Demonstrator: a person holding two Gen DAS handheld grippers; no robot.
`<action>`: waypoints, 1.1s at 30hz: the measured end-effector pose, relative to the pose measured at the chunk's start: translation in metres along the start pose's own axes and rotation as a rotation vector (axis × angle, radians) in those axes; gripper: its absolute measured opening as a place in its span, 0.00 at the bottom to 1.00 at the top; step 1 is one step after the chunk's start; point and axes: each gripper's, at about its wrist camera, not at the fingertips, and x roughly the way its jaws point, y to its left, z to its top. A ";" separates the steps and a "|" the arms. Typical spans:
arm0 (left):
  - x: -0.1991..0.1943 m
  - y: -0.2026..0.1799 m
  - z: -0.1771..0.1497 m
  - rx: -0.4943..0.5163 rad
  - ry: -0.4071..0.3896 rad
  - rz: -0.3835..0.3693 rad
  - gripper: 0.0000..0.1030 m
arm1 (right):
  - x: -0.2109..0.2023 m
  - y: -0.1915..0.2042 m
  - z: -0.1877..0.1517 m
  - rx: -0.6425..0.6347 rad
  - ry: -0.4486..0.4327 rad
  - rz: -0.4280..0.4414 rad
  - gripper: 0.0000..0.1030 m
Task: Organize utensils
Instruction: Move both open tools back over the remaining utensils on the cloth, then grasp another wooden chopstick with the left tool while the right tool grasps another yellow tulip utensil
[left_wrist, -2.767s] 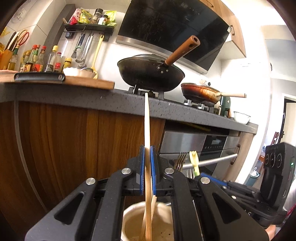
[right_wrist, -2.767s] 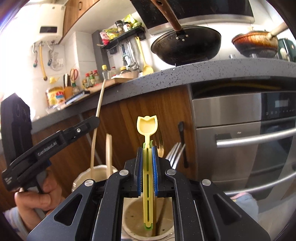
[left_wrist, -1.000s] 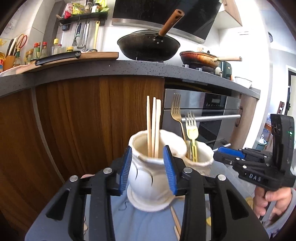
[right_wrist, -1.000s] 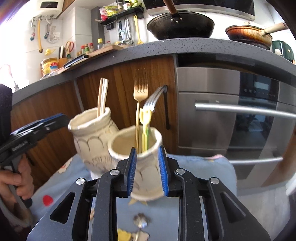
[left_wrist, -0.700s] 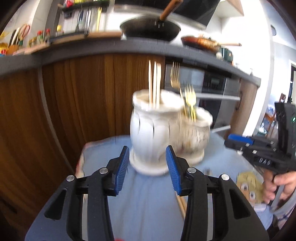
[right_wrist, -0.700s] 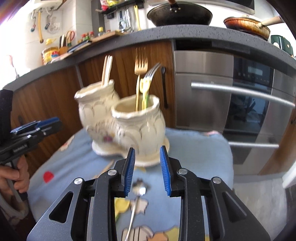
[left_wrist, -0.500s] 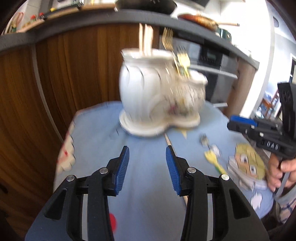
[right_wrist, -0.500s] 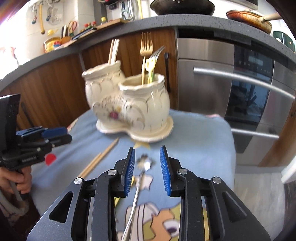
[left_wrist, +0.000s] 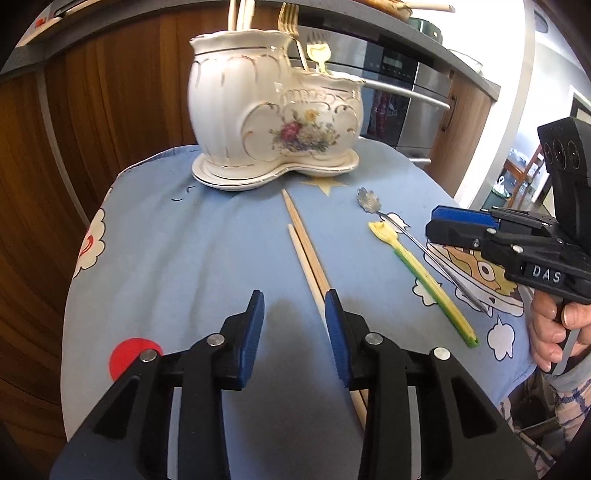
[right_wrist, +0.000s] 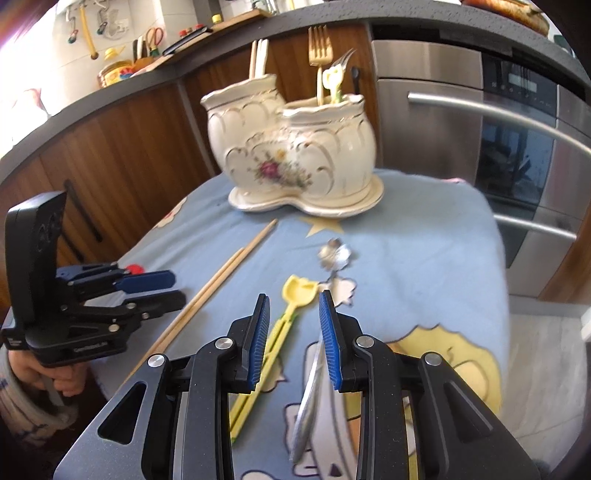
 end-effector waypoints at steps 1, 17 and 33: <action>0.001 -0.001 0.000 0.003 0.006 0.003 0.30 | 0.002 0.001 0.000 -0.002 0.007 0.002 0.28; 0.020 0.002 0.014 0.031 0.061 0.029 0.17 | 0.025 0.016 -0.005 -0.031 0.122 -0.001 0.28; 0.020 0.013 0.025 0.192 0.228 0.061 0.08 | 0.036 0.034 0.010 -0.183 0.285 0.005 0.14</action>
